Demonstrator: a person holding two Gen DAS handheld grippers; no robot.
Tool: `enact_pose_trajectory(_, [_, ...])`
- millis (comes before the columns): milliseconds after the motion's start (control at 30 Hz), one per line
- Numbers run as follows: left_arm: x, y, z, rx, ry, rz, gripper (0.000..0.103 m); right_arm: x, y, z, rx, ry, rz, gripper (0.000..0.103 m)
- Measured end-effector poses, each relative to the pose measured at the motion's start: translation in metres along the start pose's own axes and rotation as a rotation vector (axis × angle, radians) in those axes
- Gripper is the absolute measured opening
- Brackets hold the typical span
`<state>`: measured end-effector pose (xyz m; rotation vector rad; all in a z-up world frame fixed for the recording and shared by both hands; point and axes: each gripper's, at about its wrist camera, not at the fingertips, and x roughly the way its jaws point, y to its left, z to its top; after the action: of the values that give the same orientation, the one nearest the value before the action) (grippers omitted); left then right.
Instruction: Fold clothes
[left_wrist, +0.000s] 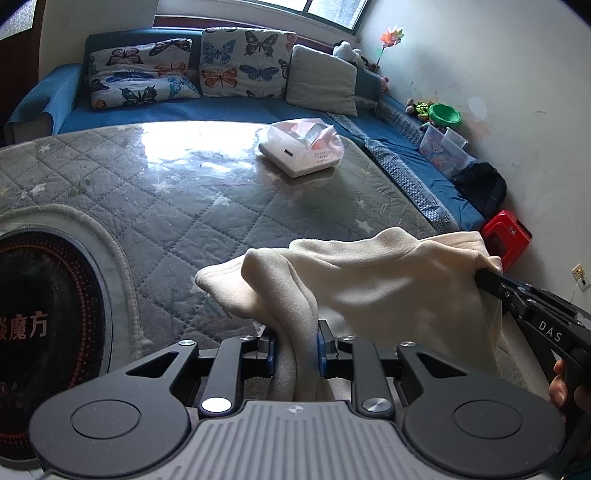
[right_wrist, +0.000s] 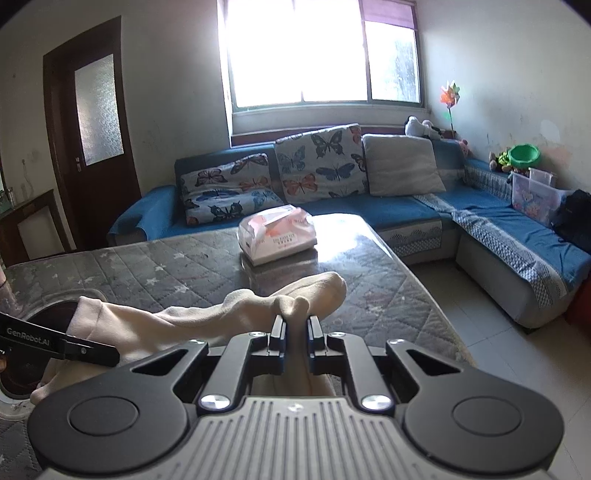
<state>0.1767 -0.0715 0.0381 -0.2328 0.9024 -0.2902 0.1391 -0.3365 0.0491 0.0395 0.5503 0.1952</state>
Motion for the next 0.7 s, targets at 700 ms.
enact_pose_trajectory(700, [-0.013, 0.008, -0.037, 0.001, 0.074, -0.040, 0.022, -0.018, 0.001, -0.029, -0.003, 0.038, 0.010, 0.010])
